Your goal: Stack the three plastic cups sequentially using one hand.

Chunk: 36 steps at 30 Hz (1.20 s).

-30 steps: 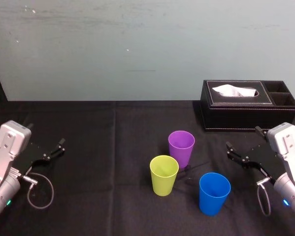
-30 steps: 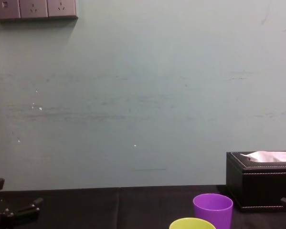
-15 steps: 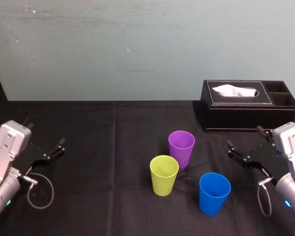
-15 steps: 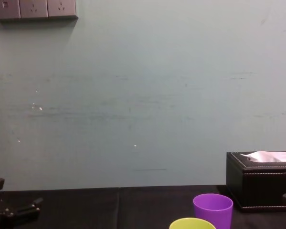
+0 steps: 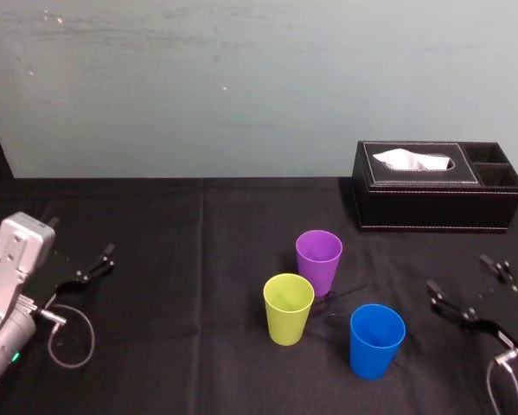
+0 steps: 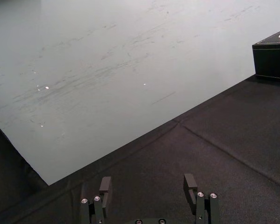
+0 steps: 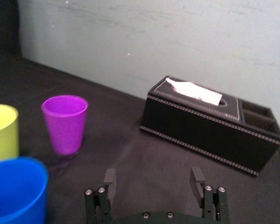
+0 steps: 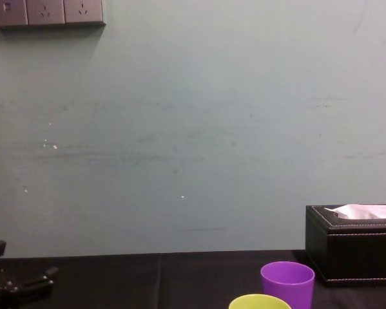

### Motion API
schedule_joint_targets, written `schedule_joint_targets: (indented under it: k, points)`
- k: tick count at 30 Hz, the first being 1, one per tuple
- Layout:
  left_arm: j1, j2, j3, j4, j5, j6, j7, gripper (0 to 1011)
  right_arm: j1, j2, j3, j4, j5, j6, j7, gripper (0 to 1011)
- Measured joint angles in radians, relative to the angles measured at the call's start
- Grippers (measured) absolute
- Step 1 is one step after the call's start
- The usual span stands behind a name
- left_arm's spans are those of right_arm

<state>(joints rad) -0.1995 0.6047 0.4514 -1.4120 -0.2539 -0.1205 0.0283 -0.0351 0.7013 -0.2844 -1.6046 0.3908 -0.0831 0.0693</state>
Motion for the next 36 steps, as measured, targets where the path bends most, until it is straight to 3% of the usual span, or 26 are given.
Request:
schedule_joint_targets:
  k: [8, 12, 15, 23, 36]
  points:
    - [0.0, 0.0, 0.0, 0.0, 0.0, 0.0, 0.0, 1000, -0.177, 0.088, 0.091, -0.094, 0.086, -0.038, 0.091, 1003]
    - [0.0, 0.0, 0.0, 0.0, 0.0, 0.0, 0.0, 1000, -0.268, 0.131, 0.13, -0.119, 0.145, -0.081, 0.185, 1003]
    - [0.0, 0.0, 0.0, 0.0, 0.0, 0.0, 0.0, 1000, -0.304, 0.149, 0.139, -0.121, 0.167, -0.116, 0.251, 1003]
    - [0.0, 0.0, 0.0, 0.0, 0.0, 0.0, 0.0, 1000, -0.315, 0.151, 0.122, -0.095, 0.186, -0.16, 0.383, 1003]
    - [0.0, 0.0, 0.0, 0.0, 0.0, 0.0, 0.0, 1000, -0.243, 0.085, 0.077, -0.066, 0.137, -0.111, 0.41, 1003]
